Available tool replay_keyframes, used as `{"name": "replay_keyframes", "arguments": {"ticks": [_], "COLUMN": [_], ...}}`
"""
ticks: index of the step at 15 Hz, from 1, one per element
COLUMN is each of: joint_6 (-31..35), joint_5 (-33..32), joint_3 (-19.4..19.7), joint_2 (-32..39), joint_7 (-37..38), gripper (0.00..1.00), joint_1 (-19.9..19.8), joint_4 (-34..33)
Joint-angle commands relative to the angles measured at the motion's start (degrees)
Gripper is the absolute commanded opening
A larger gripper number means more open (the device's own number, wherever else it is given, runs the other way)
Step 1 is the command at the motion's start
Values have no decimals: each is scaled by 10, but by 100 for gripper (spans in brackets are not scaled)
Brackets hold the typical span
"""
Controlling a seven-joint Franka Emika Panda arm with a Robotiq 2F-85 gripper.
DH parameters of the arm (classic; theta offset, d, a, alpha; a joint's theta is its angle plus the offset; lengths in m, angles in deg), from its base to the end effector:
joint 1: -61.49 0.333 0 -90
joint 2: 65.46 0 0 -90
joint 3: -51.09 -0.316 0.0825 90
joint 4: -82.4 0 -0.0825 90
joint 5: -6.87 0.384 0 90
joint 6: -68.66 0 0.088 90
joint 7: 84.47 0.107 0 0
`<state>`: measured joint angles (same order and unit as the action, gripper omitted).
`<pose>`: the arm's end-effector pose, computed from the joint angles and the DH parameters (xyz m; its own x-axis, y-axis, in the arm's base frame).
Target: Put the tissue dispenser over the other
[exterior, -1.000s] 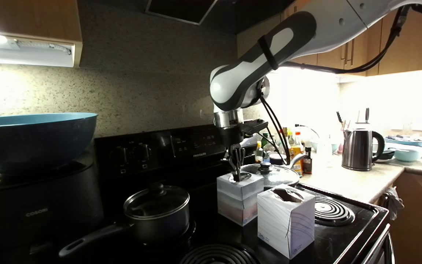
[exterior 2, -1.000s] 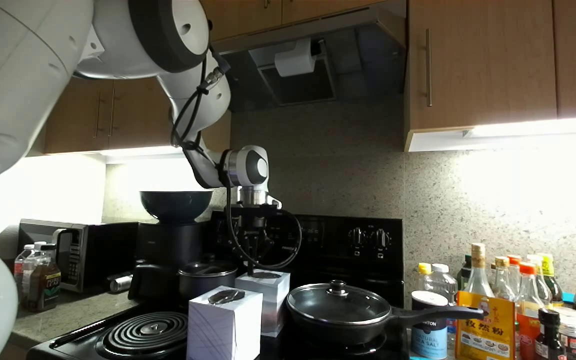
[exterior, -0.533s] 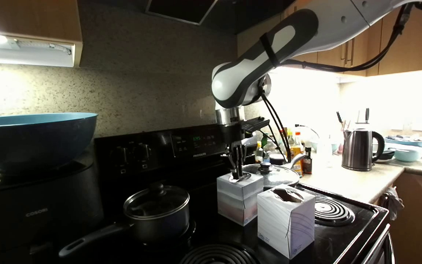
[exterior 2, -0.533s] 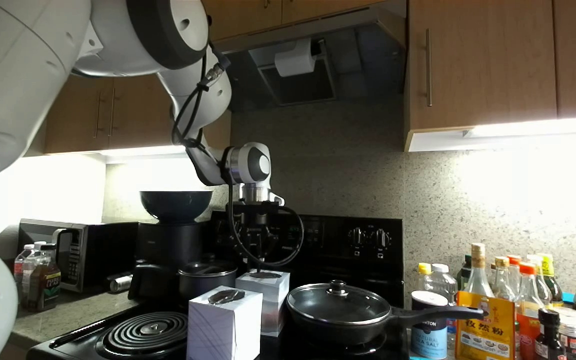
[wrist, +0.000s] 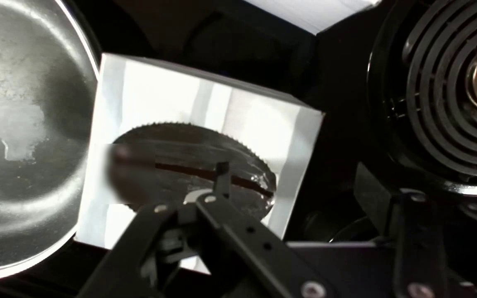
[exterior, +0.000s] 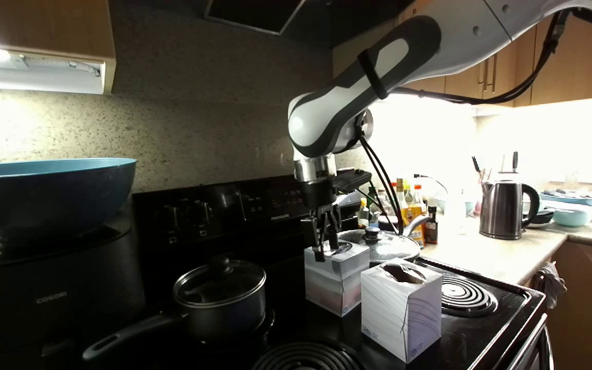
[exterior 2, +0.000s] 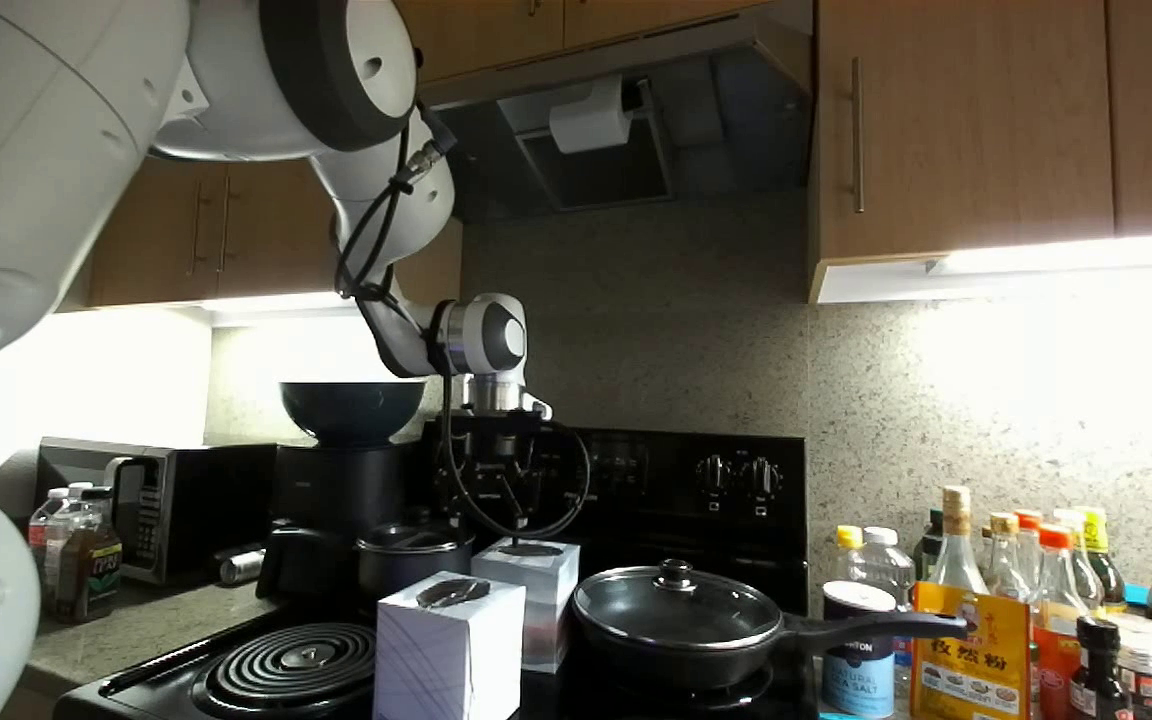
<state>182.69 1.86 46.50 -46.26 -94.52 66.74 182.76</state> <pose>0.6261 0.0992 0.3723 0.9231 0.3705 -0.1030 0.3754 -0.9263 0.0323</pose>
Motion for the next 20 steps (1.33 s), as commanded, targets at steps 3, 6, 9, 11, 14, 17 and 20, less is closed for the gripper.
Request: {"name": "replay_keyframes", "arguments": {"ticks": [3,6,9,11,14,17,20], "joint_6": [-24,-28,-30,-29,-33,-53,-83], "joint_5": [-1,4,5,7,9,-5,-38], "joint_3": [-3,-2,-2,-2,-1,2,5], "joint_2": [27,32,32,30,24,-1,-38], "joint_7": [-27,-29,-30,-31,-24,-8,10], "gripper": [74,66,46,33,16,8,7], "joint_1": [-6,-10,-13,-15,-14,-8,5], "joint_4": [-12,-15,-22,-23,-25,-21,-15]}}
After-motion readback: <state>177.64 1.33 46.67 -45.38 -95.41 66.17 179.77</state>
